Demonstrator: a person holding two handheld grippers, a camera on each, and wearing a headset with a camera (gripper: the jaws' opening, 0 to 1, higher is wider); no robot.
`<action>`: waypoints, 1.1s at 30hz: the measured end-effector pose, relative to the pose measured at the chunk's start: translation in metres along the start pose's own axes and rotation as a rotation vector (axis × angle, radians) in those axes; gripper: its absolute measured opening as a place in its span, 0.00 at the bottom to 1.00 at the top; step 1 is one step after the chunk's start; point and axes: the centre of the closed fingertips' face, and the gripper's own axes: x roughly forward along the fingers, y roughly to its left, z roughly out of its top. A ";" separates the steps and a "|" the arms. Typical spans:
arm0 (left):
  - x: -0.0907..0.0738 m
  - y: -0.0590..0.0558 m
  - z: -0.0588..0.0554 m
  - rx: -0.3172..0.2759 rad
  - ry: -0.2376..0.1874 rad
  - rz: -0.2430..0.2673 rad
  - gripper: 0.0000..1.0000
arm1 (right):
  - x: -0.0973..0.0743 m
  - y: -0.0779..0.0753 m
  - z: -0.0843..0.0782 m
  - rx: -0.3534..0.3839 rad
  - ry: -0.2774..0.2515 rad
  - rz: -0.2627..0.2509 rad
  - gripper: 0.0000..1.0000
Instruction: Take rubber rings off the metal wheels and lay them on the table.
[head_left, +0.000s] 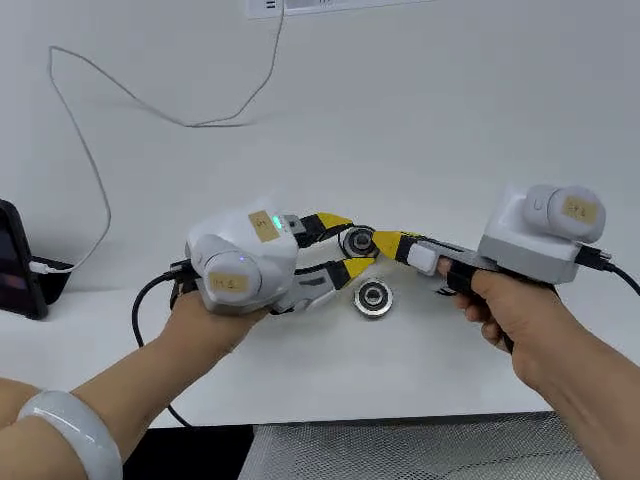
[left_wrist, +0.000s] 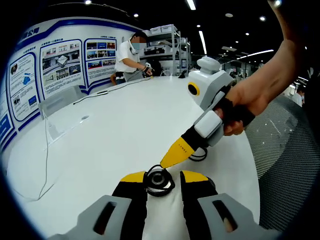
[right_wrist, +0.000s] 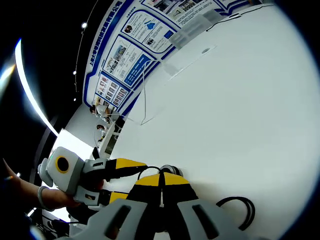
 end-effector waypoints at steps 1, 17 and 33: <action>0.000 -0.001 0.000 0.006 0.002 0.002 0.27 | -0.001 0.000 0.000 -0.015 0.002 -0.005 0.01; -0.019 -0.003 0.007 -0.006 -0.056 0.030 0.41 | -0.029 -0.013 0.007 -0.262 0.048 -0.124 0.01; -0.050 0.009 -0.012 -0.061 -0.061 0.107 0.52 | -0.070 -0.042 -0.002 -0.972 0.252 -0.378 0.01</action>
